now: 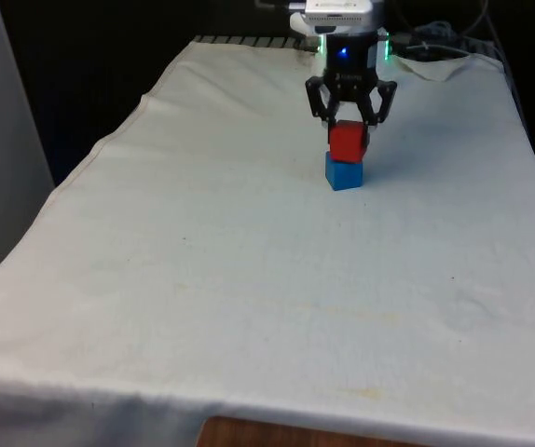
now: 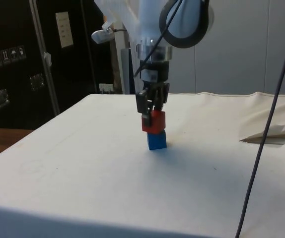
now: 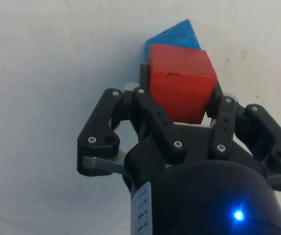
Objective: Stack the two cubes.
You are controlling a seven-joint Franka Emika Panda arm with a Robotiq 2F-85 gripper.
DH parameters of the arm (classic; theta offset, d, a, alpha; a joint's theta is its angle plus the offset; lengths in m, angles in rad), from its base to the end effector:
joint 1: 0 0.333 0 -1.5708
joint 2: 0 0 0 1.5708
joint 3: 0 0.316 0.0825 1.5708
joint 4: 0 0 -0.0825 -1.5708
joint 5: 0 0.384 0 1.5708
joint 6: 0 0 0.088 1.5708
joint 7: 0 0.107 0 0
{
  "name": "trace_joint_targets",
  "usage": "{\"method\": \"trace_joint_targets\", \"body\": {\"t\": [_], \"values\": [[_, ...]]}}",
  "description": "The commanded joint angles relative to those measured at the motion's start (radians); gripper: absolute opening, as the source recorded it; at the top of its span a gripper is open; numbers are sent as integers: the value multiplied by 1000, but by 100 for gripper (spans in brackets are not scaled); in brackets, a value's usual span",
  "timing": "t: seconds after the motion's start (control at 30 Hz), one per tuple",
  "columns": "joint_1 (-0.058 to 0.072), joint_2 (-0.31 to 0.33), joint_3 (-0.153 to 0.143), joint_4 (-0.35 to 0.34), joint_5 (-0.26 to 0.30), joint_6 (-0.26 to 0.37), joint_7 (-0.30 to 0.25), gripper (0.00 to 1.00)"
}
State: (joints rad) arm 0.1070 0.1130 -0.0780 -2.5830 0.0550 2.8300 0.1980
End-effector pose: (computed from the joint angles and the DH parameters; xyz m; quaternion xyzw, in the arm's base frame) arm 0.4589 0.0099 0.2326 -0.9917 0.1091 -0.0661 0.0134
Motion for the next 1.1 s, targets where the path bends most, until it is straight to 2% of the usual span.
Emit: {"method": "trace_joint_targets", "body": {"t": [0.0, 0.07, 0.1, 0.2, 0.23, 0.27, 0.3, 0.33, 0.5, 0.53, 0.57, 0.83, 0.87, 0.9, 1.07], "values": [[-4, -2, 9, -2, 24, 3, -17, 9], [-5, -2, 8, -2, 25, 3, -20, 27], [-5, -1, 7, -2, 26, 3, -22, 46], [-6, -1, 5, -2, 27, 2, -24, 76], [-2, 1, -5, 0, 0, 0, -6, 86], [-6, -1, 5, -2, 27, 2, -25, 86], [-5, -1, 5, -2, 27, 2, -25, 95], [-5, -1, 4, -2, 27, 2, -25, 100], [-6, -1, 3, -2, 28, 1, -27, 100], [-2, 2, -8, 0, 0, 0, -7, 100], [-5, -4, 1, -1, 24, -3, -24, 100], [-3, -38, -14, 18, -17, -60, -6, 100], [-2, -37, -10, 15, -2, -50, -13, 100], [-3, -42, -15, 21, -19, -69, -6, 100], [-4, -55, -16, 53, -23, -123, -19, 100]]}}
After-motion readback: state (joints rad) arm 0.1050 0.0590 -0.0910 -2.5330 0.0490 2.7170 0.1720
